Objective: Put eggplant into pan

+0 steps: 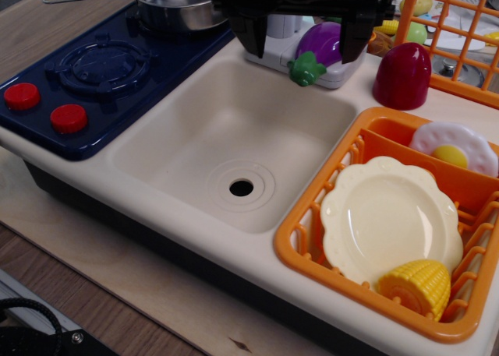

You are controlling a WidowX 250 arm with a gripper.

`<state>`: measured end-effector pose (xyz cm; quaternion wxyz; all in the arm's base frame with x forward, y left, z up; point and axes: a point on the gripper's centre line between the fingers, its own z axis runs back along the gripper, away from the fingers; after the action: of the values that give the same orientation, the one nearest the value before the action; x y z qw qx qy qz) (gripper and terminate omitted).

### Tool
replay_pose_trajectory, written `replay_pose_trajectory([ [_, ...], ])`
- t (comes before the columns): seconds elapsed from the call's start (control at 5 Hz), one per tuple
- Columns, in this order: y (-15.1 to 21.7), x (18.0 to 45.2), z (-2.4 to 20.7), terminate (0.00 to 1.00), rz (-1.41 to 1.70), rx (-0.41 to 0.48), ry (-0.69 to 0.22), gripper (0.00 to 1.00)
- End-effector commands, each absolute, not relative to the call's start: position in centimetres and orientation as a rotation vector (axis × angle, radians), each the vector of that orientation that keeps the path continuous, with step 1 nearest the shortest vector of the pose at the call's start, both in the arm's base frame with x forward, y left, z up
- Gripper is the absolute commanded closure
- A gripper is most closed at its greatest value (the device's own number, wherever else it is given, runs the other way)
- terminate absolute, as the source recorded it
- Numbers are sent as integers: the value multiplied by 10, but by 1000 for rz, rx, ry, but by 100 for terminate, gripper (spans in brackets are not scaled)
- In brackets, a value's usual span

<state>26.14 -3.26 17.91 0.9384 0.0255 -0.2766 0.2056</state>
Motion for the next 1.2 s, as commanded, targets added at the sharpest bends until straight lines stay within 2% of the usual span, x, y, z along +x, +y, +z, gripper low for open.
replay_pose_trajectory([
  [0.0, -33, 261, 179, 0, 420, 52, -565, 0],
  [0.6, -27, 273, 164, 0, 124, 123, -708, 0],
  [1.0, -15, 295, 145, 0, 74, 73, -741, 0],
])
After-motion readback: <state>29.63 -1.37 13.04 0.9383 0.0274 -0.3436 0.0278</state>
